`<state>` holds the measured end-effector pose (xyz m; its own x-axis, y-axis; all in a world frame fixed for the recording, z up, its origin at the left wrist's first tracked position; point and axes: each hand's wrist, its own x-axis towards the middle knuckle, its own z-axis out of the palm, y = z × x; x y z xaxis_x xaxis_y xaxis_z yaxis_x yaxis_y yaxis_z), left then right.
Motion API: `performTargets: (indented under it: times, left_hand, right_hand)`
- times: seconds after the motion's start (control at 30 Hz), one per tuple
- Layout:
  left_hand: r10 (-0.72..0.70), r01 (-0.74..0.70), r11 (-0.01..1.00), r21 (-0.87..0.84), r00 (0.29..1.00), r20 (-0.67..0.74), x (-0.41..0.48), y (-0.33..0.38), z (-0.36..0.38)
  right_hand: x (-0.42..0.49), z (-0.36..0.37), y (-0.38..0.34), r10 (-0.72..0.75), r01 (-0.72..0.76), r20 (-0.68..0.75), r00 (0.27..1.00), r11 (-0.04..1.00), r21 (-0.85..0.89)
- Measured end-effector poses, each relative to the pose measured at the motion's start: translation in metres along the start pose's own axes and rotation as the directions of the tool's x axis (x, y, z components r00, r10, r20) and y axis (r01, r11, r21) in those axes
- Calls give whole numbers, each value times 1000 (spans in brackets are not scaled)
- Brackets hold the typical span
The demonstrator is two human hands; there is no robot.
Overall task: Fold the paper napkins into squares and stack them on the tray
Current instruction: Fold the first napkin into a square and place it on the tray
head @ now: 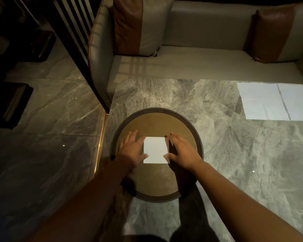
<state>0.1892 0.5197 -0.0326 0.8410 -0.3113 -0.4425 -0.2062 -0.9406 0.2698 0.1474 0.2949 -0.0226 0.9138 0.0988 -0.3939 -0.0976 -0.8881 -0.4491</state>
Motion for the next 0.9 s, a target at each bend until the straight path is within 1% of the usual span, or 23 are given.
performTargets:
  times: [0.07,0.17,0.23,0.33,0.43,0.63,0.77,0.9]
  left_hand:
    - [13,-14,998,-59,1000,-23,-1,9,-3]
    - [65,-69,996,-58,996,-62,-6,27,-8]
    - [64,-69,994,-83,996,-56,-5,44,-12]
    - [82,-85,987,-135,996,-27,-5,72,-23]
    - [93,-100,986,-136,994,-56,-8,97,-27]
    - [75,-79,991,-111,996,-40,-12,164,-20]
    - [43,-53,990,-130,996,-79,-10,232,-6]
    - [9,-22,991,-130,995,-100,-13,297,11]
  right_hand:
    - [0,-8,-4,13,-13,-24,1000,1000,-7]
    - [-4,-17,-10,51,-53,-36,998,997,-52]
    - [-7,-22,-11,78,-80,-30,997,994,-75]
    - [-21,-35,-5,98,-104,-61,993,989,-104]
    - [-37,-48,11,92,-97,-49,995,988,-119]
    - [-65,-75,75,65,-71,-57,996,991,-116]
    - [-84,-93,136,35,-40,-44,998,992,-119]
    - [-108,-111,193,13,-16,-45,999,998,-68]
